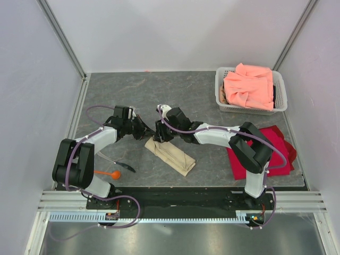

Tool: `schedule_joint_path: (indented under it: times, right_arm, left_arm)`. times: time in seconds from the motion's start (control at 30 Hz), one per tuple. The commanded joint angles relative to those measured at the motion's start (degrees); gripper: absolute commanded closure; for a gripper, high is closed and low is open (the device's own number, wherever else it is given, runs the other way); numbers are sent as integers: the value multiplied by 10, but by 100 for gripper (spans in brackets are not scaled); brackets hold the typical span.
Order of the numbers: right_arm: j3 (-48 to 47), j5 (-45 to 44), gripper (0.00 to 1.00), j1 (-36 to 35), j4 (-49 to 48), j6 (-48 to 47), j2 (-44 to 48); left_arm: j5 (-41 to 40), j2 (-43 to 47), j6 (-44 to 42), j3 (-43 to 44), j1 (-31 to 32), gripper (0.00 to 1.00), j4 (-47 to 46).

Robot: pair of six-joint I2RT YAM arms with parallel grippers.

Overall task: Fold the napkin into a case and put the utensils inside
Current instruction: Pick up the top corner of the smaller rectangle folded napkin from the center of the board.

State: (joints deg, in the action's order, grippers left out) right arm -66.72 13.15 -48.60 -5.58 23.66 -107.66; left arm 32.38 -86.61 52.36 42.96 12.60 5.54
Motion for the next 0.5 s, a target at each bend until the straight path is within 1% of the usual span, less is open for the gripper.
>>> schedule_joint_path:
  times: [0.0, 0.07, 0.1, 0.13, 0.23, 0.27, 0.3, 0.37, 0.4, 0.47]
  right_arm:
    - [-17, 6, 65, -4, -21, 4, -12]
    - [-16, -1, 73, -5, -22, 6, -13]
    - [-17, -9, 82, -4, -21, 5, -13]
    - [-19, -15, 87, -4, -15, 4, -13]
    - [-31, -20, 98, 0, 16, 3, -8]
    - [-34, -19, 100, 3, 28, 3, -5]
    - [-38, -15, 100, 7, 47, 2, -3]
    - [-47, -8, 100, 9, 69, -7, -3]
    - [-52, -8, 100, 9, 86, -8, -4]
    - [-59, -1, 100, 10, 93, -8, -10]
  left_arm:
    - [21, 27, 20, 2, -2, 98, -22]
    - [22, 28, 20, 0, -2, 98, -22]
    - [22, 30, 20, -2, -2, 98, -22]
    - [22, 31, 18, -2, -2, 98, -23]
    - [8, 44, -8, -7, -2, 97, -17]
    - [-1, 51, -33, -6, -1, 87, -12]
    - [-27, 58, -43, -6, -1, 80, 8]
    - [-50, 91, -67, -14, 0, 67, 13]
    - [-75, 104, -73, -18, 1, 65, 16]
    - [-98, 127, -89, -25, 4, 63, 34]
